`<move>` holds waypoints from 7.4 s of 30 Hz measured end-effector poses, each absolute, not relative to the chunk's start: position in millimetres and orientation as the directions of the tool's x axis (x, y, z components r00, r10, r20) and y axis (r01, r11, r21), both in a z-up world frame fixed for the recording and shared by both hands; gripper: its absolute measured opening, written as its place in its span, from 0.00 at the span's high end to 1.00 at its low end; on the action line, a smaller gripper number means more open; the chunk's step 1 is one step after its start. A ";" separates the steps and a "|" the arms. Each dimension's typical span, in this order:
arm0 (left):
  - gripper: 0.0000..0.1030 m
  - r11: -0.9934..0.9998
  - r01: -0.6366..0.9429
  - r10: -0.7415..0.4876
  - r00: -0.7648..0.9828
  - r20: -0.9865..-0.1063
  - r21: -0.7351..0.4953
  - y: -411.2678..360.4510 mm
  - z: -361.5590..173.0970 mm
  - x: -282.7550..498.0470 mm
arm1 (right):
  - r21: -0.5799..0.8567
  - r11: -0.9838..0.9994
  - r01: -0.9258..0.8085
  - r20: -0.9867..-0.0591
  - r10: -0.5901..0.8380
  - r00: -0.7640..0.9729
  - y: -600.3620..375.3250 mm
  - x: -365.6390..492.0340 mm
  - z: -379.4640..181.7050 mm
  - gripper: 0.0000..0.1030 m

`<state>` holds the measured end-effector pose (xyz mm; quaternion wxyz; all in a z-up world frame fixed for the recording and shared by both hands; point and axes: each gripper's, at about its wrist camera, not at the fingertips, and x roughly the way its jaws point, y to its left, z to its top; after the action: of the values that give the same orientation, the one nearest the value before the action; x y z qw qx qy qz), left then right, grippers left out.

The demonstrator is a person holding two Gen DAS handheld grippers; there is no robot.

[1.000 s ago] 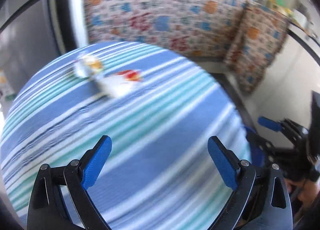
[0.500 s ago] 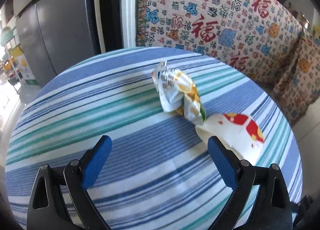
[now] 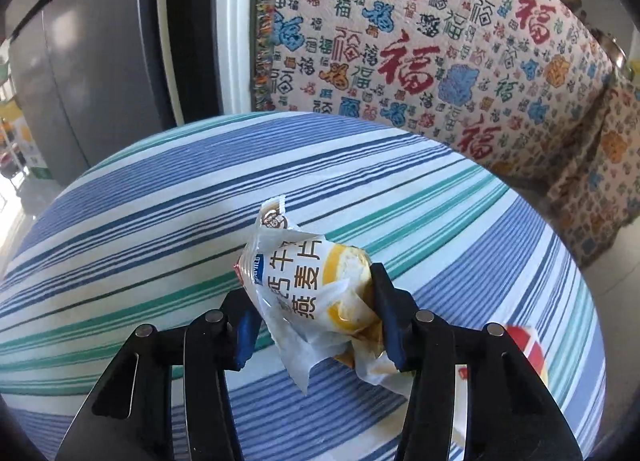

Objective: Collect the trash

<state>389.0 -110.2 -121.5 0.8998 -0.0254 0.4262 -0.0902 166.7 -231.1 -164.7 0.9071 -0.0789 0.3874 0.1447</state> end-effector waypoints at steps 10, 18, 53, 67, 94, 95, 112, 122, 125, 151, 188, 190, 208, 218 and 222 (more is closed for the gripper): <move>0.51 0.981 0.174 -0.172 0.575 -0.800 -0.086 -62.8 -117.9 258.0 | 0.095 0.967 -0.238 -0.741 0.228 0.631 -227.5 208.1 -156.5 0.35; 0.45 0.971 0.128 -0.237 0.581 -0.779 -0.199 -46.8 -126.9 231.3 | 0.087 0.988 -0.129 -0.733 0.151 0.663 -176.3 290.6 -137.5 0.38; 0.04 0.974 0.224 -0.153 0.559 -0.815 -0.029 -82.4 -133.7 232.0 | 0.084 0.992 0.092 -0.752 0.003 0.659 -264.8 279.7 -139.3 0.12; 0.00 0.984 0.180 -0.114 0.561 -0.820 -0.014 -89.1 -136.2 261.6 | 0.036 0.993 0.115 -0.779 -0.044 0.626 -238.7 322.6 -143.7 0.00; 0.73 0.947 0.305 -0.277 0.616 -0.738 -0.101 -121.0 -104.0 216.7 | 0.059 0.995 0.086 -0.690 -0.022 0.723 -291.4 229.3 -122.4 0.44; 0.74 0.943 0.318 -0.283 0.618 -0.734 -0.096 -126.0 -100.7 212.9 | 0.063 0.994 0.084 -0.684 -0.019 0.730 -298.0 217.3 -119.2 0.44; 0.76 0.883 0.456 -0.392 0.577 -0.717 -0.116 -227.6 -74.1 189.1 | 0.084 0.992 0.091 -0.632 -0.017 0.775 -356.9 144.8 -80.1 0.44; 0.79 0.831 0.543 -0.457 0.545 -0.703 -0.120 -298.3 -51.0 180.6 | 0.102 0.982 0.162 -0.616 -0.066 0.785 -415.2 109.8 -68.4 0.44; 0.79 0.805 0.578 -0.491 0.528 -0.693 -0.130 -324.6 -42.6 177.2 | 0.108 0.972 0.208 -0.617 -0.098 0.781 -448.8 91.6 -64.5 0.44; 0.27 0.644 0.747 -0.566 0.320 -0.760 -0.166 -534.3 -95.7 173.3 | 0.029 0.959 0.283 -0.813 -0.142 0.565 -597.8 53.1 -173.5 0.19; 0.00 0.719 0.695 -0.432 0.447 -0.784 0.000 -407.9 -24.6 41.5 | 0.024 0.823 0.567 -0.730 -0.373 0.572 -504.8 -115.5 -35.1 0.14; 0.00 0.729 0.685 -0.420 0.461 -0.782 0.012 -405.6 -23.4 39.8 | 0.019 0.825 0.565 -0.732 -0.373 0.570 -502.1 -118.3 -35.9 0.14; 0.00 0.755 0.655 -0.411 0.476 -0.778 0.002 -399.4 -15.2 36.5 | 0.026 0.835 0.549 -0.736 -0.355 0.576 -497.3 -117.1 -37.1 0.14; 0.00 0.757 0.654 -0.413 0.473 -0.778 -0.004 -399.6 -13.3 37.2 | 0.029 0.838 0.545 -0.738 -0.350 0.577 -492.6 -114.4 -38.3 0.14; 0.00 0.757 0.654 -0.411 0.470 -0.781 -0.005 -402.3 -13.7 37.5 | 0.029 0.838 0.546 -0.738 -0.350 0.577 -492.3 -114.6 -38.5 0.14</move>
<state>37.5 -402.3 -13.7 0.8441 0.1490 0.4071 -0.3154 -114.6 -492.3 -38.5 0.8786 0.1277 0.3832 -0.2548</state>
